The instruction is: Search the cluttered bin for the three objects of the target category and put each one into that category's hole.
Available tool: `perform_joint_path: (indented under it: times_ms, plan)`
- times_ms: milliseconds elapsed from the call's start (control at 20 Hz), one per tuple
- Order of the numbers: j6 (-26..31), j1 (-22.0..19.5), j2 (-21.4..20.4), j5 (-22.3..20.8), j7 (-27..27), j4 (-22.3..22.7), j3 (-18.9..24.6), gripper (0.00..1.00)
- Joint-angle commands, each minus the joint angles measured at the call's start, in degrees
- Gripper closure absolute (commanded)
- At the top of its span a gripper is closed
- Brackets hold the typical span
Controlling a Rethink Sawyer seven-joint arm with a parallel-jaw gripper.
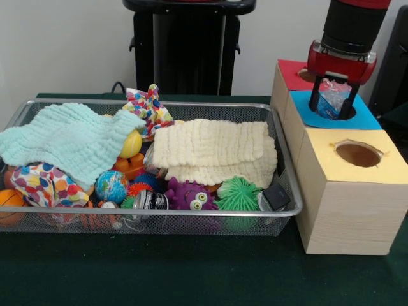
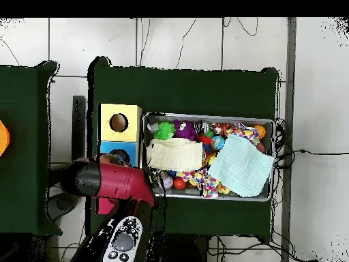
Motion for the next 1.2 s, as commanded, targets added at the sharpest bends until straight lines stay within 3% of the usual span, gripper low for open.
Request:
perform_joint_path:
  times_ms: [50, 450, 500, 1200]
  plan:
    - [7.9, -2.8, -1.8, -1.1, 8.0, 0.8, 2.1, 0.0]
    - [6.4, -5.0, -1.0, -1.6, 6.4, 1.1, 3.4, 0.0]
    - [6.2, -5.0, -0.9, -2.2, 6.3, 0.9, 3.3, 1.0]
    - [6.1, -6.3, 0.0, -3.4, 5.1, -0.8, 3.5, 1.0]
